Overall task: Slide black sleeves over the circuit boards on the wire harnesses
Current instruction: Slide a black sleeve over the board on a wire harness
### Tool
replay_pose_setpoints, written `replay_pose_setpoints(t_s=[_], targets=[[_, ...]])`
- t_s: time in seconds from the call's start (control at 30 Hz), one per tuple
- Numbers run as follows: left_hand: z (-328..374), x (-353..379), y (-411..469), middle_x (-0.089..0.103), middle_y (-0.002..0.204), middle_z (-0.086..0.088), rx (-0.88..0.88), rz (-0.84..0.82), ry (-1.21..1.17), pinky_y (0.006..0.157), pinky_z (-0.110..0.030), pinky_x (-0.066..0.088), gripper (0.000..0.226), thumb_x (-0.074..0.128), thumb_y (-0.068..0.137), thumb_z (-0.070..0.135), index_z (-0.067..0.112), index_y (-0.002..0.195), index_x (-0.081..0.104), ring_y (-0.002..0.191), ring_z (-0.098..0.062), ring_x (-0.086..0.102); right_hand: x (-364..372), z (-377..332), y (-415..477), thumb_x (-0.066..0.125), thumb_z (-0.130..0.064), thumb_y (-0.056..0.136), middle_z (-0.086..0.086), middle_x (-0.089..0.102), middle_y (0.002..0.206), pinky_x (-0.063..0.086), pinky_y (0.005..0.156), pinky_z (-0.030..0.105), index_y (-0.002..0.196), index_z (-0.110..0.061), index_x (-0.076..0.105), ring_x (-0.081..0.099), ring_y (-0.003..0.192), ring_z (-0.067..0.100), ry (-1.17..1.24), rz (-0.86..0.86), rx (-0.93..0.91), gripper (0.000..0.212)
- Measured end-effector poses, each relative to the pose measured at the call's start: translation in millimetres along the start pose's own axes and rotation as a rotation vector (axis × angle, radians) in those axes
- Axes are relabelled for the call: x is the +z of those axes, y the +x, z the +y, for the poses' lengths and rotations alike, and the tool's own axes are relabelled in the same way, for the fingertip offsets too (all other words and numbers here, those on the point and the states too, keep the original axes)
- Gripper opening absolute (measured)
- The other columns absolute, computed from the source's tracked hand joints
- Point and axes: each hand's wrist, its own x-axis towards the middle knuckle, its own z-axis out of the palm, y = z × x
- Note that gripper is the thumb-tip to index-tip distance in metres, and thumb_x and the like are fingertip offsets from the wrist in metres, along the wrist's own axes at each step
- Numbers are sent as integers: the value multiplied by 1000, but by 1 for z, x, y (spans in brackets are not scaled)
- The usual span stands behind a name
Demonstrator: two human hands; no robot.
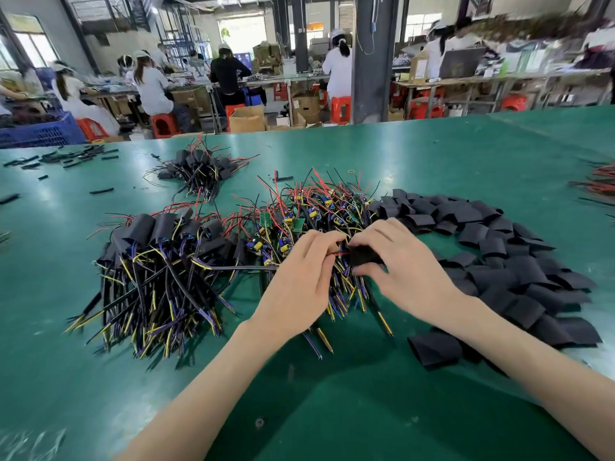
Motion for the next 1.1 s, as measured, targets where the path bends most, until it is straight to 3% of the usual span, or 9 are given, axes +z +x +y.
replay_pose_setpoints(t_s=[0.13,0.23,0.33,0.47,0.57,0.67,0.83,0.97,1.1], targets=[[3,3,-2,44,115,2,-65,-57,-161,95,-18,40,45,51,88,-3,7,131,42,103,-2,48,1,-7,-3,77,-4,71,7,61,79,48,66,40,85,-4,66,58,76,31,-10,48,-8,18],[-3,-2,-3,46,121,4,-106,-121,-94,101,-23,37,50,57,88,16,13,135,39,114,-4,46,-2,-1,0,75,2,69,6,61,76,43,68,30,80,-3,65,57,73,27,83,121,98,16],[-12,-9,0,58,102,8,-182,-195,97,95,-31,36,34,53,93,37,16,120,55,97,-9,53,-5,7,2,77,4,65,2,61,75,33,67,19,77,-2,65,50,72,16,175,192,197,18],[-15,-12,2,57,64,2,-270,-293,-74,60,-24,35,30,52,96,34,10,81,63,55,-7,47,-3,10,2,76,3,67,-4,57,76,37,69,23,79,-3,65,52,74,18,204,170,218,17],[-12,-12,2,55,63,7,-293,-249,-146,59,-21,35,23,58,93,30,12,80,64,55,-5,42,-2,13,1,74,1,72,2,62,82,46,73,37,85,-3,65,55,81,25,174,106,197,16],[-6,-14,2,53,64,5,-340,-215,-256,58,-21,34,18,59,93,27,15,80,61,58,-8,40,-2,16,0,74,-7,75,1,61,87,45,74,39,89,-6,64,54,88,25,142,46,168,18],[-1,-20,4,54,71,-13,-364,-226,-366,61,-23,33,26,57,93,30,6,85,63,63,-11,41,2,15,0,76,-13,74,1,61,94,47,76,44,95,-9,64,53,94,26,128,32,184,25],[-1,-21,4,34,52,7,-417,-185,-355,49,-16,25,40,45,99,31,3,73,56,47,-6,27,1,17,1,77,-19,73,-1,59,98,42,82,37,101,-12,64,49,97,21,154,-11,189,32],[-3,-19,5,57,71,4,-361,-181,-262,57,-14,34,18,53,96,22,10,93,65,57,-7,42,-1,15,2,81,-18,68,0,60,95,40,84,30,103,-10,66,50,93,18,253,-74,183,39]])
